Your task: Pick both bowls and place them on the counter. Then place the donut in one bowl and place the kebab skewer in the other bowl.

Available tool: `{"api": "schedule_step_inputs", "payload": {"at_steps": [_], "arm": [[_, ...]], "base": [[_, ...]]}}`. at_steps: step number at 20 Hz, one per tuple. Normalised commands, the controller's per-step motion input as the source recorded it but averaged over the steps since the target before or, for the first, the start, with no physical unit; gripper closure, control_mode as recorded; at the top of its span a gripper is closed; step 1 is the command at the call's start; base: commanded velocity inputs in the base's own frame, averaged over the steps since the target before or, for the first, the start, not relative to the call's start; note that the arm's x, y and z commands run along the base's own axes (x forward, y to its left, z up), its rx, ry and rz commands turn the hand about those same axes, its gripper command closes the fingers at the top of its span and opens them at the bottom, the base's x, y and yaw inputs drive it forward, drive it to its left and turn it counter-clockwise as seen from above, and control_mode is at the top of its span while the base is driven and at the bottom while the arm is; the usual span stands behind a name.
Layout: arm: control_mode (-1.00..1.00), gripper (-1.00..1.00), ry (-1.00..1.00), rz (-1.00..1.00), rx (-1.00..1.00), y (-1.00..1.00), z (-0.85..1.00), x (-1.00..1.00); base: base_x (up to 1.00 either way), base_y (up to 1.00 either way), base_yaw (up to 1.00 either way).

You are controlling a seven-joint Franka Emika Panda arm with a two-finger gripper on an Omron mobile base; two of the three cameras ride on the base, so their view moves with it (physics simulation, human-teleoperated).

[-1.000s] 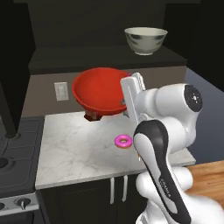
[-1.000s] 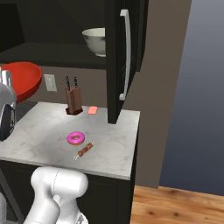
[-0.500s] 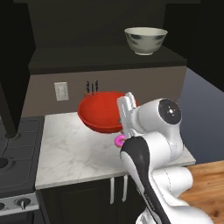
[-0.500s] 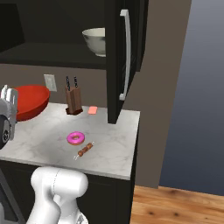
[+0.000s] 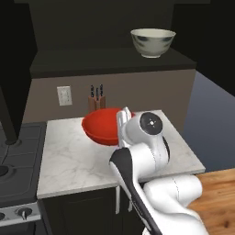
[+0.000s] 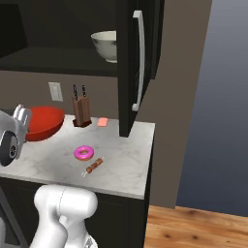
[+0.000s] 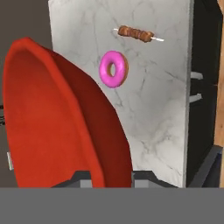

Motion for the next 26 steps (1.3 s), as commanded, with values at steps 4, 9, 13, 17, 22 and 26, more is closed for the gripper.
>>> {"api": "schedule_step_inputs", "payload": {"at_steps": [4, 9, 13, 17, 22, 26], "arm": [[-1.0, 1.0, 0.0, -0.01, 0.04, 0.19, -0.72, 0.47], [-1.0, 1.0, 0.03, 0.0, 0.0, 0.28, -0.64, 0.53], [-1.0, 1.0, 0.08, 0.0, 0.0, 0.31, -0.5, 0.62], [-1.0, 1.0, 0.18, 0.0, 0.0, 0.31, -0.37, 0.67], [-1.0, 1.0, 0.28, 0.0, 0.0, 0.35, -0.36, 0.53], [-1.0, 1.0, 0.18, 0.0, 0.0, 0.35, -0.27, 0.56]], "base": [[0.0, 0.0, 0.0], [0.0, 0.0, 0.0], [0.0, 0.0, 0.0], [0.0, 0.0, 0.0], [0.0, 0.0, 0.0], [0.0, 0.0, 0.0]]}}
